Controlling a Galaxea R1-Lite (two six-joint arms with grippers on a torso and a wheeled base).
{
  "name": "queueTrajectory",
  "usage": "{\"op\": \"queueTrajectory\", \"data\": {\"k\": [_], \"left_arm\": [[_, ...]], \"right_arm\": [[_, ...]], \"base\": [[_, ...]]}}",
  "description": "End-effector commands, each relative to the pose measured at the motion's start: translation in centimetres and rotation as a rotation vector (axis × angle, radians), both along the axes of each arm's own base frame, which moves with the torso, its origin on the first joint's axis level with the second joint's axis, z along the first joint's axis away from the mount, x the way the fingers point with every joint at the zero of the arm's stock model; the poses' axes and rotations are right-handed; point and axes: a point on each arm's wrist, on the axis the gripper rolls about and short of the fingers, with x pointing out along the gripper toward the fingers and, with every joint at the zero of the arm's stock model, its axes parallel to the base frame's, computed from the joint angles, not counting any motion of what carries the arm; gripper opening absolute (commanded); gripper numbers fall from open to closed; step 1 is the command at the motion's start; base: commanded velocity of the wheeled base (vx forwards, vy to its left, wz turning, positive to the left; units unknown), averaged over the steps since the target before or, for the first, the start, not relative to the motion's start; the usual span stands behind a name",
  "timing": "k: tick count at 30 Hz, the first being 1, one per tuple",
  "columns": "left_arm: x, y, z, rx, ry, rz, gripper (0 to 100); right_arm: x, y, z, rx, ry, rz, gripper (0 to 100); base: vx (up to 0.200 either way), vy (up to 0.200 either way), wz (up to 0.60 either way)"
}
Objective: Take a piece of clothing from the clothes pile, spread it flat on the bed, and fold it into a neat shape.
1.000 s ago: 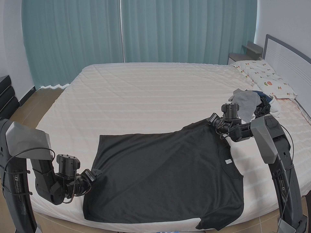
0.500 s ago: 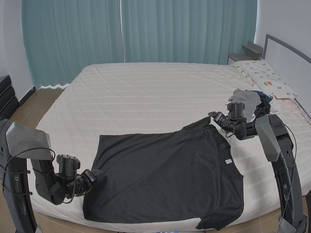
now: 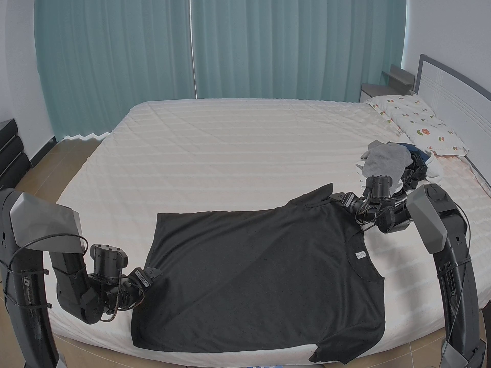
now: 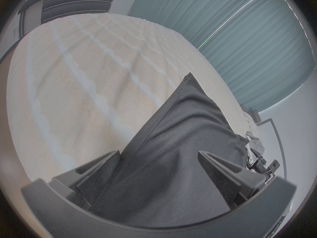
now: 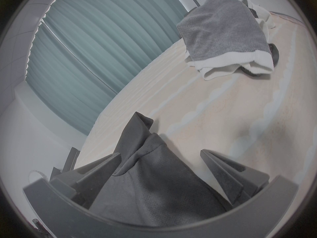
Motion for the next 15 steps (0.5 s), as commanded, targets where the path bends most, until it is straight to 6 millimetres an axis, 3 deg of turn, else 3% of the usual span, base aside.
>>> {"op": "queueTrajectory", "data": {"k": [1,7,8,15], "left_arm": [[0.03,-0.05,-0.14,0.008,0.002,0.005,100],[0.02,-0.09,-0.2,0.007,-0.004,0.006,100],[0.03,-0.09,-0.23,0.007,-0.004,0.006,100],[0.05,-0.14,-0.35,0.007,-0.008,0.003,100]], "right_arm": [[-0.03,-0.05,-0.07,0.011,0.003,0.005,100],[0.44,0.22,-0.3,0.013,-0.005,0.009,100],[0.45,0.22,-0.34,0.013,-0.005,0.009,0],[0.51,-0.53,0.19,0.013,-0.014,-0.009,0]], "base": [[0.0,0.0,0.0],[0.0,0.0,0.0],[0.0,0.0,0.0],[0.0,0.0,0.0]]}}
